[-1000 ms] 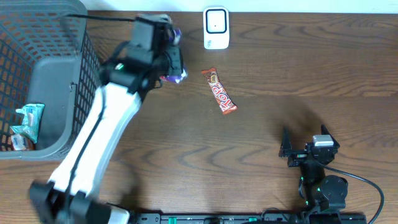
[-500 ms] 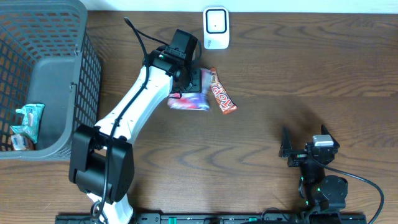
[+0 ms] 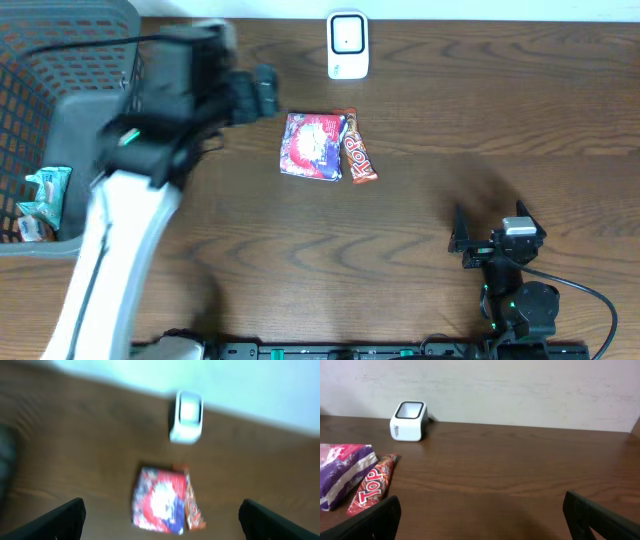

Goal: Scan the item barcode
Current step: 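Place the pink pack beside the bar and open the left gripper, then reach the left gripper into the basket and grasp the orange tissue pack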

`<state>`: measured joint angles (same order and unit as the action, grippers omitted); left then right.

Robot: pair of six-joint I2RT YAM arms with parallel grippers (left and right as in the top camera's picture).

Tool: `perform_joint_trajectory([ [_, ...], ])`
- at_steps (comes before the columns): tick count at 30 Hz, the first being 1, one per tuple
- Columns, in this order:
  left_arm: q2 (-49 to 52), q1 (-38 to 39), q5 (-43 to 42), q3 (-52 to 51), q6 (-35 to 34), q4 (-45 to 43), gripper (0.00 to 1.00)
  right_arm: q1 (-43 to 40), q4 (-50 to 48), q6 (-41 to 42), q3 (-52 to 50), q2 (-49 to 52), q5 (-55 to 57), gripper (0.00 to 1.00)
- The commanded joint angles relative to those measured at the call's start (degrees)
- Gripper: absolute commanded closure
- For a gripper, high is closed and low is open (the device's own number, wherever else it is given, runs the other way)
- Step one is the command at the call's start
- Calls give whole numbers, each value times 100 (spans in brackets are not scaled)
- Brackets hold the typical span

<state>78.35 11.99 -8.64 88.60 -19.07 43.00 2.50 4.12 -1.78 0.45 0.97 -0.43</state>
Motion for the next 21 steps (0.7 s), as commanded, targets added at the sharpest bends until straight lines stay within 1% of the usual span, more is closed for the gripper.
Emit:
perform_joint_trajectory([
  [1, -789, -542, 426, 70, 39, -120, 2, 26, 20, -22, -13, -31, 7, 1],
  [2, -953, -704, 555, 70, 39, -197, 2, 26, 20, -22, -13, -31, 7, 1],
  [3, -1233, -1043, 750, 70, 39, -369, 2, 26, 20, -22, -13, -31, 7, 1],
  [6, -1547, -1674, 828, 70, 39, -634, 2, 26, 20, -22, -13, -31, 7, 1],
  [12, -1580, -2986, 905, 68, 28, -730, 2, 26, 20, -22, -13, -31, 7, 1],
  [16, -1298, -3287, 1408, 68, -343, -675, 2, 26, 17, -22, -13, -31, 7, 1],
  [21, -861, -3298, 2352, 68, -374, -398, 2, 26, 17, -22, -13, -31, 7, 1],
])
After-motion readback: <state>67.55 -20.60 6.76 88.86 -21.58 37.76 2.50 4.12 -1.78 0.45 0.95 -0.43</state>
